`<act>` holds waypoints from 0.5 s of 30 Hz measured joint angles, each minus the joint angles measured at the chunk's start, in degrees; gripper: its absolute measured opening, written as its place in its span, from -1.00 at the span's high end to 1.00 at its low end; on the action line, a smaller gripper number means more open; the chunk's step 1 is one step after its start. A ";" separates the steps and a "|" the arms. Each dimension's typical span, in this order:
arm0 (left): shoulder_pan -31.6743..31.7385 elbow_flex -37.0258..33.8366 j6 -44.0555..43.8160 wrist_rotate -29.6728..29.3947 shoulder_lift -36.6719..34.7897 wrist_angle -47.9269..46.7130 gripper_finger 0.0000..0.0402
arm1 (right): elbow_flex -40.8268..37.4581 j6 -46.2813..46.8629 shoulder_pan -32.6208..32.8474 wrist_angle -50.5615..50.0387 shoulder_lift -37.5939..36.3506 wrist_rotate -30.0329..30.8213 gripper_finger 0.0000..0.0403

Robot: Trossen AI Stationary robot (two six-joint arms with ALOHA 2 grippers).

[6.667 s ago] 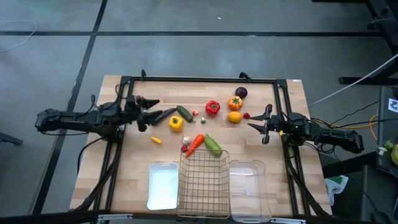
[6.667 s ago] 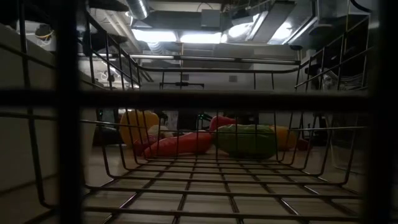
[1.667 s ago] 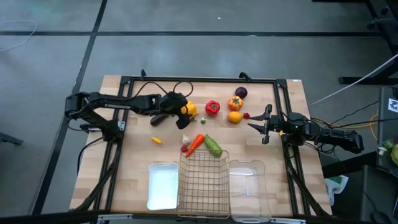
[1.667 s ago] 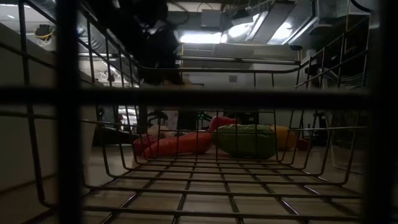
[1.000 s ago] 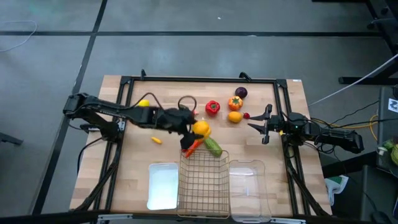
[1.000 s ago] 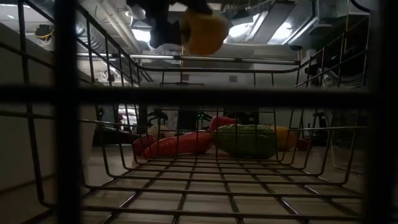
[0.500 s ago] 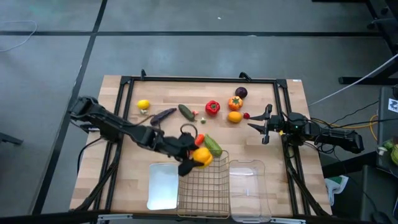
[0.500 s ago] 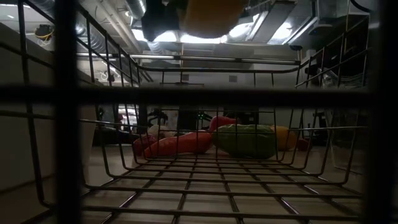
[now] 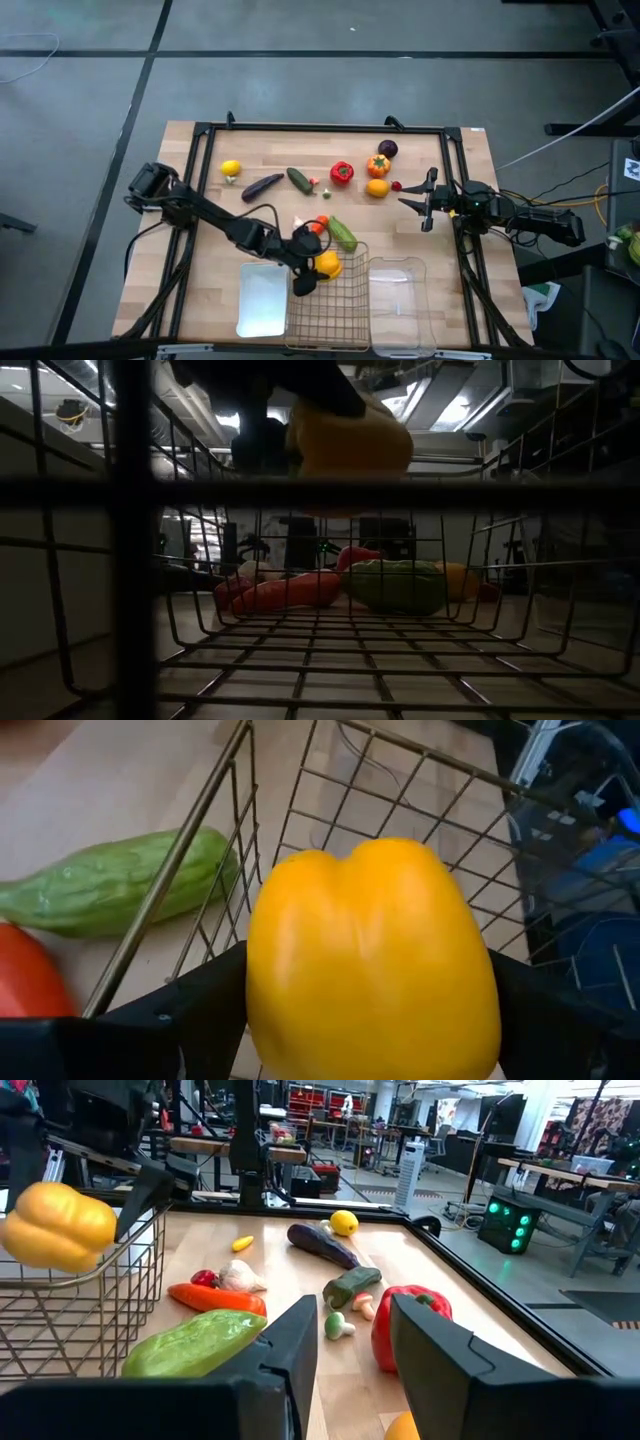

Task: Sort produce into baskets
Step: Put the yellow bell pepper into the wire basket

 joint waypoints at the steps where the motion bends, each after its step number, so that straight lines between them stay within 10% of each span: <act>1: 0.02 0.01 0.75 0.00 0.19 0.02 -0.64 | 0.00 0.01 0.00 -0.01 0.00 -0.02 0.37; 15: 0.22 -0.12 7.69 0.15 0.41 -0.37 -0.64 | 0.00 0.02 0.00 -0.01 0.00 0.00 0.37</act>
